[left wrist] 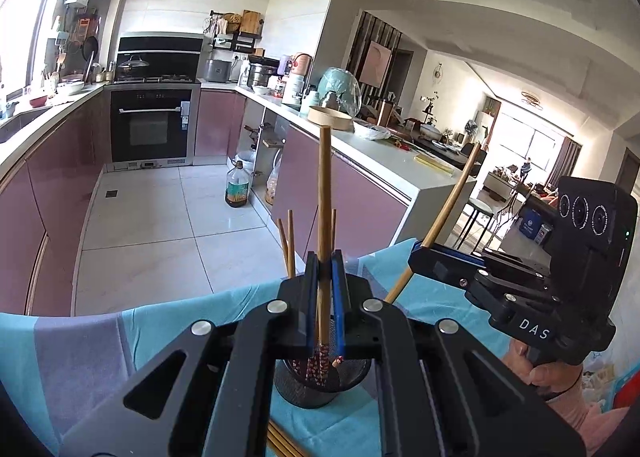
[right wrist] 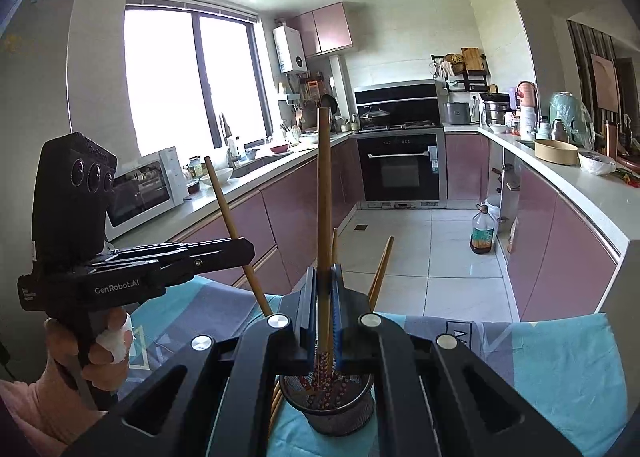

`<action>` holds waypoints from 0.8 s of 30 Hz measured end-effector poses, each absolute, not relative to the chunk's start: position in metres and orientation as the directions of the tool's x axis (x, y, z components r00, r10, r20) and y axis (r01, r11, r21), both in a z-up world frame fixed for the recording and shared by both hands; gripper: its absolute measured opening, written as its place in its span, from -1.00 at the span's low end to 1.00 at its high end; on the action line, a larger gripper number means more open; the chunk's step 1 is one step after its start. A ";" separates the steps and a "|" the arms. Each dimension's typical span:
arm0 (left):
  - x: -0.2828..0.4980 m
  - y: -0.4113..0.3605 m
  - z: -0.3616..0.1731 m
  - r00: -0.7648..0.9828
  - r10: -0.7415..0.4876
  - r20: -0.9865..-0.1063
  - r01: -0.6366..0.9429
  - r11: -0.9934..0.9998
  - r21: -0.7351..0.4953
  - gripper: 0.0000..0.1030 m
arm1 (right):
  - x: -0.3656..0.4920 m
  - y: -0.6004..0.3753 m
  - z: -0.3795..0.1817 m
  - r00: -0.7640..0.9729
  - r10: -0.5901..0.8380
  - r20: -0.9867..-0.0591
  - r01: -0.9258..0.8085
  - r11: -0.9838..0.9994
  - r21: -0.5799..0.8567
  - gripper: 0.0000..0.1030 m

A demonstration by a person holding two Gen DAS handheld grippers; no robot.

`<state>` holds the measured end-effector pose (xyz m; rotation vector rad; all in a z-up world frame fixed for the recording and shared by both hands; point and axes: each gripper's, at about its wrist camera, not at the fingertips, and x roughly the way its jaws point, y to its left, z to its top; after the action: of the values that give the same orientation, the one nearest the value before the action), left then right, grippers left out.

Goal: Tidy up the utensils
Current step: 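Lower the left tool's chopstick into the cup while the right tool releases its own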

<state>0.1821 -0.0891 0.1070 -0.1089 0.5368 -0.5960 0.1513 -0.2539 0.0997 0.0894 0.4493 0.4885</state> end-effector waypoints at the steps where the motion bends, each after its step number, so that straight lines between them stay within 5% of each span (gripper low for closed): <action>1: 0.185 -0.089 0.104 0.691 -0.559 -0.459 0.503 0.827 -0.250 -0.86 | 0.154 -0.254 0.097 0.785 0.471 -0.403 -0.432 0.882 0.190 -0.90; 24: 0.227 -0.108 0.049 0.587 -0.507 -0.632 0.520 0.834 -0.185 -0.85 | 0.188 -0.235 0.046 0.661 0.429 -0.615 -0.402 0.895 0.192 -0.89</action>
<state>0.2271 -0.1080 0.0490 0.0204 0.7295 -0.5985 0.1876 -0.2349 0.0456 0.0408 0.7062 0.4696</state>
